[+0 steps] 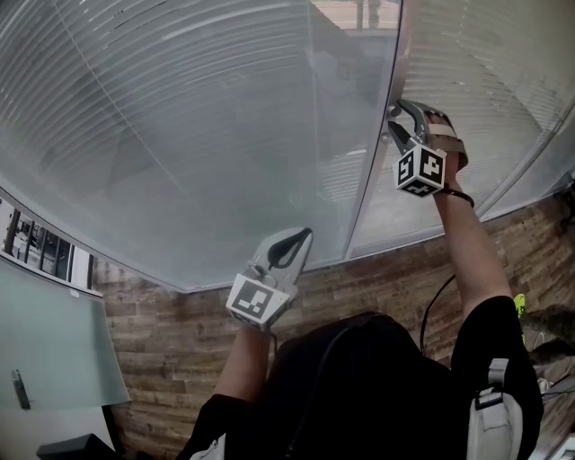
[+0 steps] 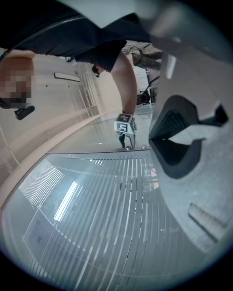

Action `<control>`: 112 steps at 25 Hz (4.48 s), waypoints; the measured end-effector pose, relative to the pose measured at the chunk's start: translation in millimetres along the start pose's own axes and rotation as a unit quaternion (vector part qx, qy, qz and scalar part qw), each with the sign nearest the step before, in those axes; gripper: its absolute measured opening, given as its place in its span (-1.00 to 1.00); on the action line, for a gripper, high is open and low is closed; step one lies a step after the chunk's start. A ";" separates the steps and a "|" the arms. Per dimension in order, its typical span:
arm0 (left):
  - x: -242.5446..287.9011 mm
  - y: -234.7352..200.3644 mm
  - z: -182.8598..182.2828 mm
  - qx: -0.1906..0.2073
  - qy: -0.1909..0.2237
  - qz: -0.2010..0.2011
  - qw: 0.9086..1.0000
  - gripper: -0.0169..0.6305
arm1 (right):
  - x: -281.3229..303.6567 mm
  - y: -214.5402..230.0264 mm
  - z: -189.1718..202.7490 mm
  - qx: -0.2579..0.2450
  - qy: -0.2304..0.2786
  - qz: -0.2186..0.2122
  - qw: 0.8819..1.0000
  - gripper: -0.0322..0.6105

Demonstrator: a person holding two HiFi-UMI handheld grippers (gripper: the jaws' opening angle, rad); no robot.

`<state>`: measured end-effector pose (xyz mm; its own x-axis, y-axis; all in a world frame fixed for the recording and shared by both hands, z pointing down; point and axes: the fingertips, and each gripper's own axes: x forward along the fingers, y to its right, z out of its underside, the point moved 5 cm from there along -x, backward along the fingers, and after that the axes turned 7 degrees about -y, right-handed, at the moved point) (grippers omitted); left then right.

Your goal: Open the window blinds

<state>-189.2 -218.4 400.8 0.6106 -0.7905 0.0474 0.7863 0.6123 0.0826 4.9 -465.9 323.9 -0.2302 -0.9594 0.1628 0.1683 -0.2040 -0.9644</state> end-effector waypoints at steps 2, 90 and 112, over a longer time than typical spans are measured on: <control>-0.9 1.7 -0.2 -0.004 -0.005 0.000 1.000 -0.93 | 1.2 -1.5 1.3 -0.010 -0.002 0.003 1.000 -0.19; -3.7 0.2 4.4 -0.012 -0.023 0.000 1.000 -0.93 | 17.7 3.2 23.6 0.644 0.097 -0.086 0.754 -0.47; 2.3 -5.0 11.2 -0.006 -0.013 0.004 1.000 -0.93 | -2.9 10.9 -7.5 0.115 0.020 -0.010 0.993 -0.06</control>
<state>-192.8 -223.4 411.6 0.6139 -0.7858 0.0749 0.7828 0.6183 0.0701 0.2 -463.9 311.4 -0.2717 -0.9475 0.1683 0.3760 -0.2656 -0.8877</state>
